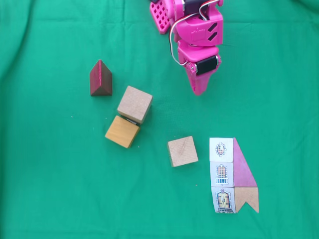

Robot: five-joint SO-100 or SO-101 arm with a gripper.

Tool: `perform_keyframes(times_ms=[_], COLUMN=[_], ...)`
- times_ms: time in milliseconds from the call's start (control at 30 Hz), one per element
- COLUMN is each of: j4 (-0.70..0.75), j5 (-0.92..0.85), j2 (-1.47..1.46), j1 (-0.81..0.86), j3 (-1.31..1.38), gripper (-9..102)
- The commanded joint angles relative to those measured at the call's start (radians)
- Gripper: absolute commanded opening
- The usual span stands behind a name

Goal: Grasp some building blocks and build the house on the picture.

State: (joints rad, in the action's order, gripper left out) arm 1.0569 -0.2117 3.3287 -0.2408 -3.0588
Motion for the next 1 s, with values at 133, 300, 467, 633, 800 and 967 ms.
perform_keyframes(times_ms=[133,300,467,633,800,967], j4=[-0.014,-0.014,-0.014,-0.014,-0.015,-0.028], j5=[0.002,0.008,0.009,0.009,0.011,0.012], j2=[-0.146,-0.328,-0.566,-0.782,-0.913,-1.052], j1=[0.005,0.006,0.008,0.009,0.064,0.129], j3=[0.204,0.385,0.569,0.733,0.870,0.977], gripper=[-5,-5,-5,-5,-5,-5])
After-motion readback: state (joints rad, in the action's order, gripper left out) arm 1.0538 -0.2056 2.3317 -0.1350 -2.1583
